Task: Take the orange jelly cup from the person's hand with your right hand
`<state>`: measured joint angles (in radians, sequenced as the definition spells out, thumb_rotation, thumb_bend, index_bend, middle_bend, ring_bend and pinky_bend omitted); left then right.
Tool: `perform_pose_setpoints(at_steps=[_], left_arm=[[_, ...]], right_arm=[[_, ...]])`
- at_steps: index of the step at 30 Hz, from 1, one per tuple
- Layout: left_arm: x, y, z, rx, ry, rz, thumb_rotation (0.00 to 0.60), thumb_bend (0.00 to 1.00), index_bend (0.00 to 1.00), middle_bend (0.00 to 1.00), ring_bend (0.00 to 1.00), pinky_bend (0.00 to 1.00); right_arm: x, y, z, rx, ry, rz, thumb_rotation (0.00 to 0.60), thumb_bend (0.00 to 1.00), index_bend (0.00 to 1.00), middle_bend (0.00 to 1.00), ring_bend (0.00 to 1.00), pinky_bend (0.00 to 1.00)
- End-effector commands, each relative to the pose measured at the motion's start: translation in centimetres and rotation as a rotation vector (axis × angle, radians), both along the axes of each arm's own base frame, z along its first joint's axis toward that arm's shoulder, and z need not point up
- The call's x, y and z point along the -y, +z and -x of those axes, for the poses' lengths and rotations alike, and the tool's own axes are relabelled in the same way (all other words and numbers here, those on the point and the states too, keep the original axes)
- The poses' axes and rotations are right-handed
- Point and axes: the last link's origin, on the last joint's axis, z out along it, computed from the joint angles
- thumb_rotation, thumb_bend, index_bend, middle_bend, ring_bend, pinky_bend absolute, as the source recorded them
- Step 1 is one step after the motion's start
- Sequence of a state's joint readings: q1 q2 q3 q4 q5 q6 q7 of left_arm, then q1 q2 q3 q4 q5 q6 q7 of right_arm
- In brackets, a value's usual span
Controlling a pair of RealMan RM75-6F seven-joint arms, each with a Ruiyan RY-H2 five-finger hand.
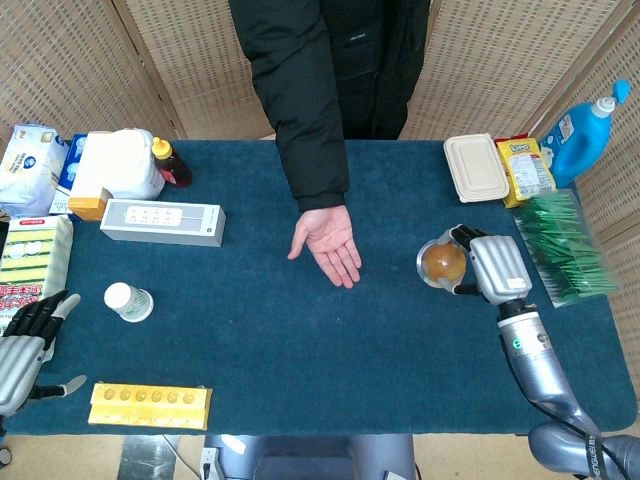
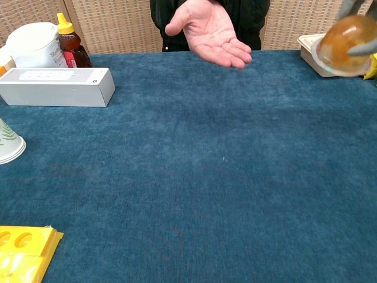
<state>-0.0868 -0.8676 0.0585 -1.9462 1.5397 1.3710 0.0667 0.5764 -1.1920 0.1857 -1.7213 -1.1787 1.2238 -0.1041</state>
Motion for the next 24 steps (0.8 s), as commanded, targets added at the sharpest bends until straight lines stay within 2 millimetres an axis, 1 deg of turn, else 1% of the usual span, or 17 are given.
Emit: perform_pose_setpoints(at_steps=[1, 6, 9, 12, 14, 16, 19, 21, 24], left_arm=[[-0.1, 0.0, 0.0, -0.001, 0.004, -0.001, 0.6, 0.08, 0.0, 0.0, 0.0, 0.04], [-0.4, -0.2, 0.1, -0.005, 0.015, 0.0, 0.6, 0.08, 0.0, 0.0, 0.0, 0.04], [-0.5, -0.2, 0.2, -0.005, 0.022, -0.001, 0.6, 0.08, 0.0, 0.0, 0.0, 0.04], [-0.7, -0.1, 0.3, -0.003, 0.03, -0.004, 0.6, 0.08, 0.0, 0.0, 0.0, 0.04], [-0.9, -0.1, 0.3, -0.001, 0.035, -0.003, 0.6, 0.08, 0.0, 0.0, 0.0, 0.04], [-1.1, -0.1, 0.4, -0.001, 0.041, 0.0, 0.6, 0.08, 0.0, 0.0, 0.0, 0.04], [-1.2, -0.1, 0.4, -0.003, 0.043, 0.003, 0.6, 0.08, 0.0, 0.0, 0.0, 0.04], [-1.2, -0.2, 0.3, -0.005, 0.043, 0.005, 0.6, 0.08, 0.0, 0.0, 0.0, 0.04], [-1.1, -0.2, 0.3, -0.006, 0.042, 0.008, 0.6, 0.08, 0.0, 0.0, 0.0, 0.04]], right_arm=[[0.8, -2.5, 1.6, 0.047, -0.052, -0.069, 0.6, 0.33, 0.53, 0.55, 0.5, 0.61], [2.5, -5.8, 1.7, 0.033, -0.064, -0.124, 0.6, 0.33, 0.53, 0.55, 0.5, 0.6], [3.5, -7.1, 1.9, 0.043, -0.079, -0.135, 0.6, 0.33, 0.53, 0.55, 0.49, 0.59], [4.0, -8.1, 2.3, 0.038, -0.081, -0.141, 0.6, 0.3, 0.51, 0.53, 0.45, 0.56], [4.2, -8.4, 2.6, 0.036, -0.084, -0.15, 0.6, 0.28, 0.45, 0.48, 0.39, 0.53], [4.2, -8.5, 3.1, 0.035, -0.091, -0.168, 0.6, 0.25, 0.35, 0.38, 0.31, 0.5], [4.3, -8.3, 3.5, 0.02, -0.087, -0.167, 0.6, 0.23, 0.25, 0.27, 0.24, 0.48], [4.1, -8.0, 3.7, 0.015, -0.083, -0.168, 0.6, 0.23, 0.21, 0.23, 0.22, 0.47], [3.6, -7.3, 3.8, 0.022, -0.076, -0.168, 0.6, 0.23, 0.18, 0.19, 0.18, 0.43]])
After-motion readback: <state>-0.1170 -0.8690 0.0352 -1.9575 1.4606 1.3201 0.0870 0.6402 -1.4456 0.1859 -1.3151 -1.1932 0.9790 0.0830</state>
